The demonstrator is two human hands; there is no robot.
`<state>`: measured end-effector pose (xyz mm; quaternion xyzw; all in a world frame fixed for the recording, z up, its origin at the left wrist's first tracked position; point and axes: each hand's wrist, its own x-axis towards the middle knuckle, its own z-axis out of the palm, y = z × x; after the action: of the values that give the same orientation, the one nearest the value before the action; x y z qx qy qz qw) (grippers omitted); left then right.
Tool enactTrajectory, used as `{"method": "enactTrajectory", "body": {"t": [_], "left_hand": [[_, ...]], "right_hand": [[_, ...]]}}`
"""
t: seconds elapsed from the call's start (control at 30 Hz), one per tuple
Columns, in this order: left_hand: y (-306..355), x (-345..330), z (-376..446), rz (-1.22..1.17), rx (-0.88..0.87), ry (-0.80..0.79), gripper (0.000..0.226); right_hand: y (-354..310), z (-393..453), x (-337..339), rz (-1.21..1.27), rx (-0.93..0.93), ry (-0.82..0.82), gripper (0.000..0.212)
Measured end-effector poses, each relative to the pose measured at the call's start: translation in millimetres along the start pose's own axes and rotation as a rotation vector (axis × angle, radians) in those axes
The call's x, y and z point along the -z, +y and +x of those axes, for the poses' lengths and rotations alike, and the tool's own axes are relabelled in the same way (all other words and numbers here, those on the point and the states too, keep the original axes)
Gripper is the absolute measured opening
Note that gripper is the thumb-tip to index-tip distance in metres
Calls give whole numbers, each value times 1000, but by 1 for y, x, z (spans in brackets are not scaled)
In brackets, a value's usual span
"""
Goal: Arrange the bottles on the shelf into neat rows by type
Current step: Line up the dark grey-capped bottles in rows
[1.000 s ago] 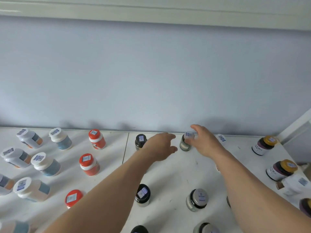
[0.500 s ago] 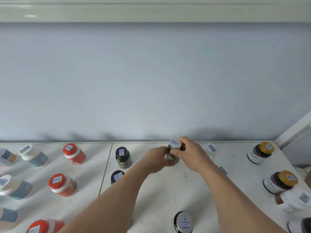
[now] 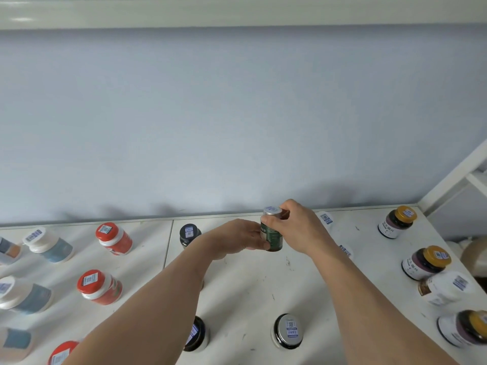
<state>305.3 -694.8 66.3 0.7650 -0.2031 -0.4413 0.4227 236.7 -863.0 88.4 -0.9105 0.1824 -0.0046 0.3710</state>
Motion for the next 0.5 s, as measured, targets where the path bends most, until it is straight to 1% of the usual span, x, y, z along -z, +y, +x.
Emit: {"method": "enactTrajectory", "body": {"t": [0.23, 0.33, 0.43, 0.5], "left_hand": [[-4, 3, 3, -56, -10, -72, 34], [-3, 3, 4, -53, -2, -77, 34], [-1, 3, 5, -19, -6, -41, 33], [0, 3, 7, 95, -16, 40, 32]], "right_hand": [[1, 0, -1, 11, -11, -7, 46], [1, 1, 0, 18, -8, -6, 45], [3, 3, 0, 37, -3, 2, 43], [4, 4, -2, 57, 6, 8, 41]]}}
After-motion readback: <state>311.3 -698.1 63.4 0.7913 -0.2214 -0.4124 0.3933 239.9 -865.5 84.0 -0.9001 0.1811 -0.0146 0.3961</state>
